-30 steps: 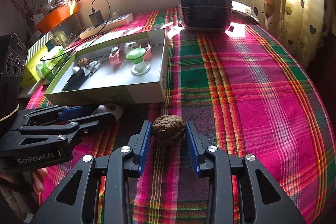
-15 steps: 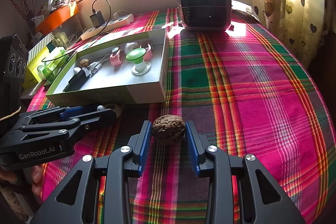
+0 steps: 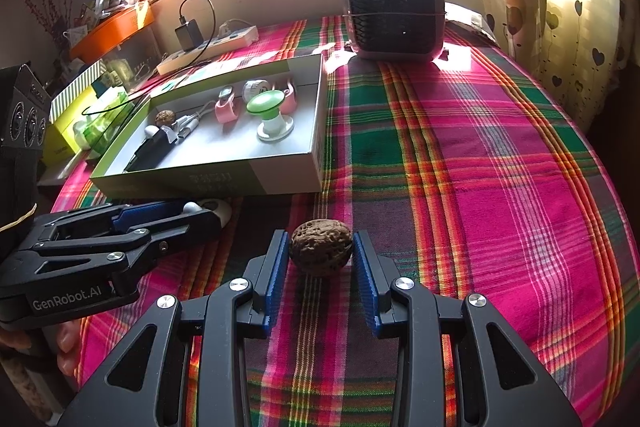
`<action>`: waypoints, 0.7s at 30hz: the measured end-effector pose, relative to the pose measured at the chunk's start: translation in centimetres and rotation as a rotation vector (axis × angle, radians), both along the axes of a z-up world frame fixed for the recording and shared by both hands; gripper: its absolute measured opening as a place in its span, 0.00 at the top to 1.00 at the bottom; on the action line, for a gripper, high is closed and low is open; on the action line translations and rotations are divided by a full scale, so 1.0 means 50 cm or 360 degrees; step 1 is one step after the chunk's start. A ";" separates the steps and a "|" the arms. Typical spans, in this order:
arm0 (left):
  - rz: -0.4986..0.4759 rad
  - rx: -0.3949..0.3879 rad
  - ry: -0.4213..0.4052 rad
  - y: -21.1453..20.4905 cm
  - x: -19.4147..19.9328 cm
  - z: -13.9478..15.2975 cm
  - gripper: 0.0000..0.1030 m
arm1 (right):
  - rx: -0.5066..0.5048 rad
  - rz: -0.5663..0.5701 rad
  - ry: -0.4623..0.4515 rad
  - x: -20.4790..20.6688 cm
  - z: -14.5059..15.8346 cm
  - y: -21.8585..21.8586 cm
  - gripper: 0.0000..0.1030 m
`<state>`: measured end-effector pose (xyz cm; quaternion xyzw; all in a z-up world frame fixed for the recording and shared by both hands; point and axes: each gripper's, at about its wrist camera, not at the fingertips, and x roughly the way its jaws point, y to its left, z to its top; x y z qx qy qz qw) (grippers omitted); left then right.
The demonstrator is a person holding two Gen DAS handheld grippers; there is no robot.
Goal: Organize objects
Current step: 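Carry the walnut and panda-face ball over the open box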
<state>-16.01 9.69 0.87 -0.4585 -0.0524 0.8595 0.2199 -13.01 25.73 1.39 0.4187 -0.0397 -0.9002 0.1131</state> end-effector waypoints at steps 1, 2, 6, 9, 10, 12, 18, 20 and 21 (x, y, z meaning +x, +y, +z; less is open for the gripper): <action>0.0000 -0.0003 0.0002 -0.001 0.001 0.000 0.61 | 0.0001 0.0001 0.0001 0.001 0.001 -0.001 0.66; 0.0000 -0.0004 0.0002 -0.001 0.002 0.001 0.61 | 0.0004 0.0000 0.0003 0.002 0.002 -0.002 0.66; 0.0002 -0.0006 0.0022 -0.007 0.009 0.009 0.61 | 0.0005 0.0004 0.0019 0.005 0.010 -0.005 0.66; -0.0001 -0.0003 0.0048 -0.012 0.016 0.021 0.61 | 0.0010 0.0012 0.0037 0.006 0.018 -0.008 0.66; -0.0001 0.0001 0.0053 -0.014 0.017 0.024 0.61 | 0.0009 0.0013 0.0041 0.007 0.020 -0.009 0.66; 0.0001 -0.0002 0.0065 -0.017 0.019 0.030 0.61 | 0.0010 0.0019 0.0046 0.007 0.023 -0.012 0.66; 0.0006 -0.0005 0.0081 -0.023 0.023 0.037 0.61 | 0.0012 0.0033 0.0058 0.011 0.029 -0.020 0.66; 0.0009 -0.0005 0.0084 -0.026 0.025 0.038 0.61 | 0.0012 0.0035 0.0062 0.011 0.031 -0.021 0.66; 0.0009 -0.0004 0.0087 -0.028 0.026 0.038 0.61 | 0.0010 0.0036 0.0065 0.012 0.033 -0.021 0.66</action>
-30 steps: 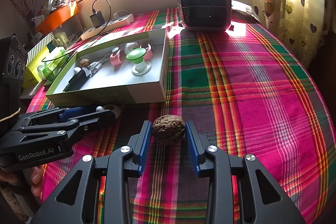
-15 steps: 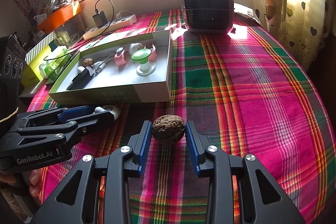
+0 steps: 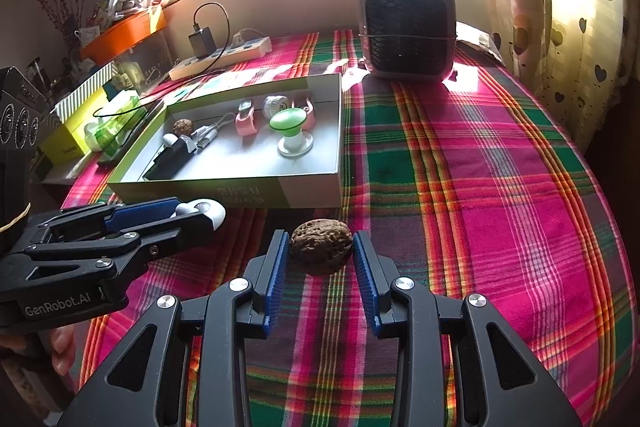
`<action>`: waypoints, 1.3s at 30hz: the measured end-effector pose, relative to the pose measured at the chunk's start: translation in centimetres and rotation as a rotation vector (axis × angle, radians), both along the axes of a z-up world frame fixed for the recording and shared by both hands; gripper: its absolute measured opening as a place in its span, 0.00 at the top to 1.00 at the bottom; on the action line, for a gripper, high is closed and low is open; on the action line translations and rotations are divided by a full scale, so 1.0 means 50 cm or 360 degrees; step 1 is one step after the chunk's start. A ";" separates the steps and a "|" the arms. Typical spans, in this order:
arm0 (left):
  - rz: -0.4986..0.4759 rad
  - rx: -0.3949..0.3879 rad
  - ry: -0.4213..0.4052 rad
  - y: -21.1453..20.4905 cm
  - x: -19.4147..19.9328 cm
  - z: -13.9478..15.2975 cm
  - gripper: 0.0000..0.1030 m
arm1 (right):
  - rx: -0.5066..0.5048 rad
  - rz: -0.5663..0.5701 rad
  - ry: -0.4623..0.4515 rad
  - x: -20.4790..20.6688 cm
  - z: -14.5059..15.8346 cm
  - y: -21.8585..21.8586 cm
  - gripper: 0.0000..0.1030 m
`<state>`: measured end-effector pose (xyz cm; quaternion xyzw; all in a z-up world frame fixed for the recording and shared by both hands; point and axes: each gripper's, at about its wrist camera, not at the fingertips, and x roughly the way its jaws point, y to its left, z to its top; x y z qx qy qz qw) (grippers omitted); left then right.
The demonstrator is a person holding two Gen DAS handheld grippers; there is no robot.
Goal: Organize objects
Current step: 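Carry the walnut and panda-face ball over the open box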
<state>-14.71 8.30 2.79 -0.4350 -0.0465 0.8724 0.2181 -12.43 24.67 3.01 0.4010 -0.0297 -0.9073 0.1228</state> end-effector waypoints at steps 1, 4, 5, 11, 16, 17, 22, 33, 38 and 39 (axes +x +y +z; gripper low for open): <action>0.0002 0.0000 0.0003 -0.001 0.001 0.001 0.61 | -0.0001 0.0002 0.0004 0.001 0.002 -0.001 0.66; 0.0013 -0.0016 0.0036 -0.005 0.007 0.009 0.61 | -0.0003 0.0009 0.0022 0.001 0.010 -0.005 0.66; 0.0017 -0.0013 0.0041 -0.007 0.007 0.012 0.61 | -0.0007 0.0012 0.0028 0.000 0.013 -0.007 0.66; 0.0047 -0.0006 0.0074 -0.024 0.003 0.026 0.61 | -0.0002 0.0042 0.0068 -0.007 0.031 -0.024 0.66; 0.0080 -0.0012 0.0096 -0.040 -0.004 0.035 0.61 | -0.0002 0.0072 0.0089 -0.018 0.043 -0.040 0.66; 0.0085 -0.0014 0.0100 -0.043 -0.006 0.036 0.61 | -0.0002 0.0078 0.0092 -0.020 0.045 -0.044 0.66; 0.0109 -0.0020 0.0120 -0.057 -0.010 0.044 0.61 | -0.0001 0.0103 0.0102 -0.032 0.052 -0.058 0.66; 0.0172 -0.0041 0.0142 -0.092 -0.034 0.049 0.61 | 0.0015 0.0152 0.0118 -0.064 0.063 -0.090 0.66; 0.0194 -0.0049 0.0142 -0.106 -0.045 0.048 0.61 | 0.0024 0.0173 0.0123 -0.080 0.066 -0.104 0.66; 0.0198 -0.0050 0.0142 -0.108 -0.047 0.047 0.61 | 0.0027 0.0176 0.0123 -0.084 0.066 -0.107 0.66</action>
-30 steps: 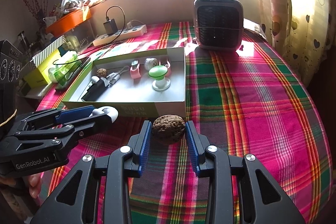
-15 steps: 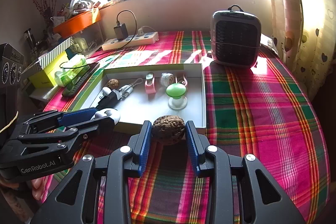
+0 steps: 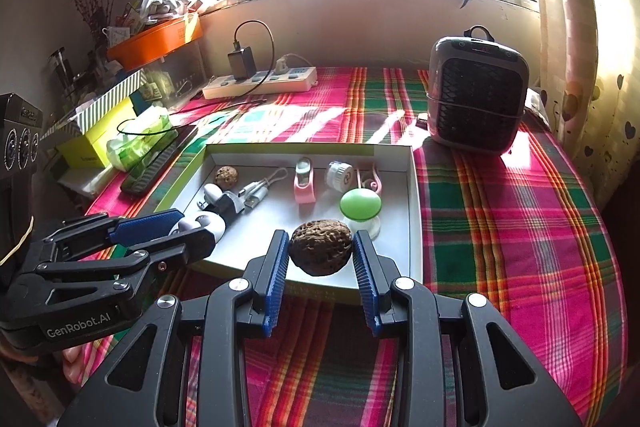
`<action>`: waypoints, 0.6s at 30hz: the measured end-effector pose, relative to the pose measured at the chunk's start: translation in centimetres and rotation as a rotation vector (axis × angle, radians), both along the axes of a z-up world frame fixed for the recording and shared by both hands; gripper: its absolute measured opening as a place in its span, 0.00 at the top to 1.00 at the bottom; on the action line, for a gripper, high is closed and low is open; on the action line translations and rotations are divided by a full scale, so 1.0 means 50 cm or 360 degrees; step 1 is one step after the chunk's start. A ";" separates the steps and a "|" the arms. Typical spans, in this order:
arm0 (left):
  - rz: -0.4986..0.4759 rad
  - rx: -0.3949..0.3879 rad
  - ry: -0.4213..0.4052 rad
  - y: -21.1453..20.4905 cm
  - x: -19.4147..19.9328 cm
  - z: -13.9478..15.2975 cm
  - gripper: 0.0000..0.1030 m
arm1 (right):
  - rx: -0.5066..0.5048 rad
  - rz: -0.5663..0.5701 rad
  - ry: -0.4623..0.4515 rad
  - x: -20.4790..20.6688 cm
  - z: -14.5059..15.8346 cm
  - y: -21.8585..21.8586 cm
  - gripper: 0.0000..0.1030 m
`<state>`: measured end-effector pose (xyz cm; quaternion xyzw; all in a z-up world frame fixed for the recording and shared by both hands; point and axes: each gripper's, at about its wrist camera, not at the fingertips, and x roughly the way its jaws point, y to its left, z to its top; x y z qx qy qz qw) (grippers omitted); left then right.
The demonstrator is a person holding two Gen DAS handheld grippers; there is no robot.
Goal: Organize objects
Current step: 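Carry the walnut and panda-face ball over the open box, then lower and release the panda-face ball with the left gripper while the right releases the walnut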
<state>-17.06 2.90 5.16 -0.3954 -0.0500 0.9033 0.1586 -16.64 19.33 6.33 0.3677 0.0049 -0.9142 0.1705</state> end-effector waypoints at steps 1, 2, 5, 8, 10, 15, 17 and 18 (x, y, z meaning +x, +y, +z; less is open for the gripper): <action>0.0003 -0.0001 0.0000 -0.002 -0.002 0.000 0.61 | 0.0000 0.0003 -0.0001 -0.004 0.000 -0.002 0.66; 0.0004 -0.0003 0.0001 -0.004 -0.004 -0.001 0.61 | 0.0000 0.0006 0.0000 -0.007 0.000 -0.004 0.66; 0.0014 -0.0004 -0.0006 -0.009 -0.013 -0.005 0.61 | 0.0004 0.0016 -0.0005 -0.019 -0.003 -0.012 0.66; 0.0027 -0.0008 -0.0016 -0.014 -0.022 -0.011 0.61 | 0.0013 0.0024 -0.0013 -0.032 -0.007 -0.019 0.66; 0.0034 -0.0007 -0.0022 -0.018 -0.028 -0.014 0.61 | 0.0017 0.0027 -0.0019 -0.042 -0.010 -0.023 0.66; 0.0044 -0.0011 -0.0039 -0.024 -0.042 -0.024 0.61 | 0.0020 0.0030 -0.0035 -0.065 -0.017 -0.028 0.66; 0.0049 -0.0007 -0.0045 -0.027 -0.047 -0.026 0.61 | 0.0016 0.0036 -0.0038 -0.073 -0.020 -0.029 0.66; 0.0052 -0.0007 -0.0048 -0.029 -0.050 -0.028 0.61 | 0.0014 0.0041 -0.0039 -0.077 -0.022 -0.030 0.66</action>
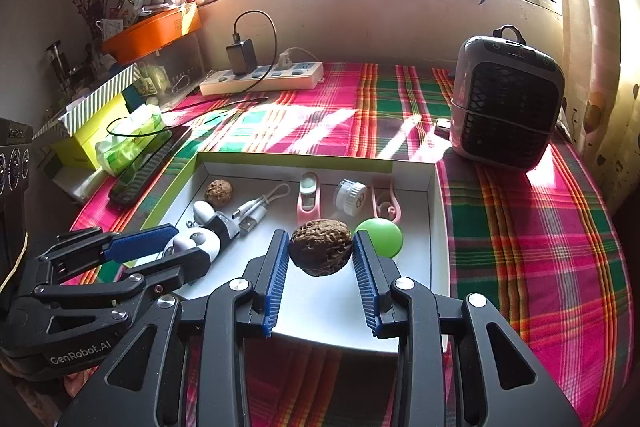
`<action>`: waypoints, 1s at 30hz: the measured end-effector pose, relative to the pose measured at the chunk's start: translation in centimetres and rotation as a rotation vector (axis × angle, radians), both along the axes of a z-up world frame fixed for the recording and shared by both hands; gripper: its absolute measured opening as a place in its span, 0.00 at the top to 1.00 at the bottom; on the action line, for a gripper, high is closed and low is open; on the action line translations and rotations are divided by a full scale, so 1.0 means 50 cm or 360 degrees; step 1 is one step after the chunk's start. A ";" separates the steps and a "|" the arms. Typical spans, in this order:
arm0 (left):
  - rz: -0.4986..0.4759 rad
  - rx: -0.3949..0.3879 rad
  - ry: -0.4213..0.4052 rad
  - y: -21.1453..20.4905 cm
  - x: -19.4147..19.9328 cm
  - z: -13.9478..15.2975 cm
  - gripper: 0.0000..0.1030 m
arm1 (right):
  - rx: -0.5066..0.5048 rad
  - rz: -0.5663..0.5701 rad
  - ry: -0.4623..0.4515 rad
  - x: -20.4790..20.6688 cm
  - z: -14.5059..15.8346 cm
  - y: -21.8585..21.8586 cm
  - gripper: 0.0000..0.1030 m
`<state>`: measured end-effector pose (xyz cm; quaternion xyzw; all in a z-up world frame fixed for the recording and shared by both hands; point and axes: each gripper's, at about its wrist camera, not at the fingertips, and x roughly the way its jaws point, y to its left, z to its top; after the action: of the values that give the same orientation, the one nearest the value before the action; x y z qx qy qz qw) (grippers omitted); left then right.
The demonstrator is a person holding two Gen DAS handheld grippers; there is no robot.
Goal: Organize objects
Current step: 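Lower and release the panda-face ball with the left gripper while the right releases the walnut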
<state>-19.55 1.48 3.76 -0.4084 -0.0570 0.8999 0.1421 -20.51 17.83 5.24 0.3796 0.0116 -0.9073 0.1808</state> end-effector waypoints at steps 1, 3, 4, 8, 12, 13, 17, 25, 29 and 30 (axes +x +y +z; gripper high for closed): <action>0.0006 -0.0006 -0.0002 -0.001 -0.002 -0.002 0.61 | 0.0000 0.0002 -0.0005 -0.005 -0.002 -0.001 0.66; 0.0004 -0.0014 -0.0003 -0.002 -0.005 -0.004 0.61 | 0.0004 0.0006 -0.0023 -0.017 -0.007 -0.004 0.66; 0.0006 -0.0017 -0.0007 -0.003 -0.007 -0.005 0.61 | 0.0009 0.0006 -0.0030 -0.022 -0.010 -0.006 0.66; 0.0018 -0.0014 -0.0018 -0.008 -0.012 -0.011 0.61 | 0.0024 0.0025 -0.0044 -0.037 -0.016 -0.015 0.66; 0.0021 -0.0020 -0.0023 -0.010 -0.016 -0.016 0.61 | 0.0043 0.0046 -0.0064 -0.048 -0.025 -0.027 0.66; 0.0022 -0.0022 -0.0024 -0.010 -0.018 -0.017 0.61 | 0.0047 0.0048 -0.0069 -0.049 -0.028 -0.028 0.66; 0.0030 -0.0027 -0.0035 -0.012 -0.023 -0.022 0.61 | 0.0067 0.0047 -0.0082 -0.056 -0.037 -0.035 0.66; 0.0027 -0.0072 -0.0006 -0.008 -0.026 -0.023 0.61 | 0.0111 0.0049 -0.0097 -0.069 -0.051 -0.042 0.66; 0.0022 -0.0075 -0.0004 -0.007 -0.026 -0.025 0.61 | 0.0134 0.0051 -0.0090 -0.074 -0.051 -0.046 0.66; 0.0023 -0.0079 -0.0001 -0.007 -0.026 -0.024 0.61 | 0.0140 0.0056 -0.0087 -0.074 -0.051 -0.047 0.66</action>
<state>-20.86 1.13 2.54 -0.4117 -0.0375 0.9019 0.1254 -24.22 15.46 2.70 0.4116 0.0532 -0.8918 0.1801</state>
